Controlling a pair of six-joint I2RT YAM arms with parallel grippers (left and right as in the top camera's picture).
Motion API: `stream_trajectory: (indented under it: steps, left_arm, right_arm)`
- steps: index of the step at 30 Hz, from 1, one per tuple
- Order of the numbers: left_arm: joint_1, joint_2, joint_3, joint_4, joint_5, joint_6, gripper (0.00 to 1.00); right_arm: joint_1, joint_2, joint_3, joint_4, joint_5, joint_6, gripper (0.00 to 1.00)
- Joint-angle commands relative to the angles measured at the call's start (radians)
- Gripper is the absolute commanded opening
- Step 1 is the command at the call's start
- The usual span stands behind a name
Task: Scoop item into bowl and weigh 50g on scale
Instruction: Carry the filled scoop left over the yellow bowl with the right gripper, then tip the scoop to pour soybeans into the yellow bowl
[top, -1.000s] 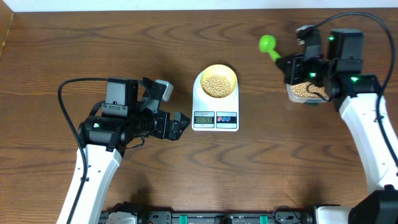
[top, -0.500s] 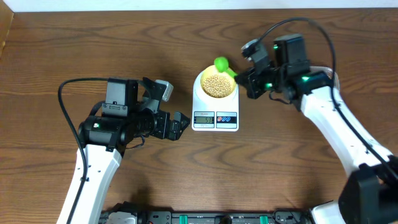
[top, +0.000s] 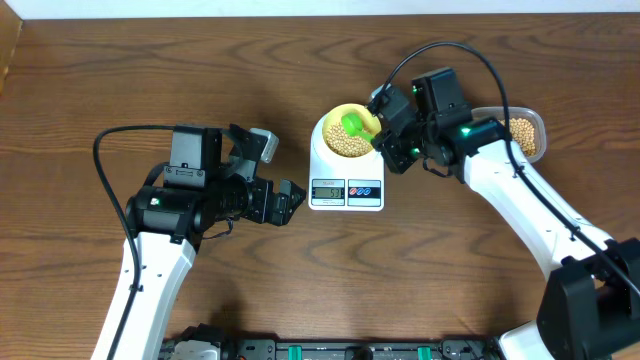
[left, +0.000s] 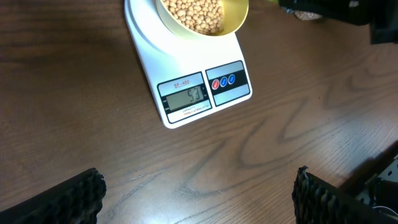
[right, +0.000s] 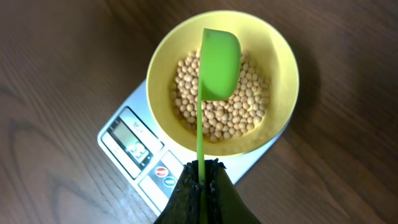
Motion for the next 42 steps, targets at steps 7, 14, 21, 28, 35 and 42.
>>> stream_trajectory:
  steps: [7, 14, 21, 28, 35, 42]
  left_arm:
    - [-0.002, 0.0, 0.002, -0.002, 0.016, 0.017, 0.98]
    - [-0.002, 0.0, 0.002, -0.002, 0.016, 0.018, 0.98]
    - [-0.002, 0.0, 0.002, -0.002, 0.016, 0.018, 0.98]
    - [-0.002, 0.0, 0.002, -0.002, 0.016, 0.017, 0.98]
    - [-0.002, 0.0, 0.002, -0.002, 0.016, 0.017, 0.98]
    - [-0.002, 0.0, 0.002, -0.002, 0.016, 0.017, 0.98]
  right_arm:
    - [0.022, 0.013, 0.002, -0.013, 0.041, -0.03, 0.01]
    - [0.024, 0.016, 0.002, -0.005, 0.101, -0.031, 0.01]
    - [0.027, 0.061, 0.002, 0.024, 0.106, -0.029, 0.01]
    - [0.055, 0.068, 0.002, 0.037, 0.092, -0.029, 0.01]
    - [0.069, 0.075, 0.002, 0.029, 0.099, -0.029, 0.01]
    - [0.069, 0.075, 0.002, 0.045, 0.206, -0.03, 0.01]
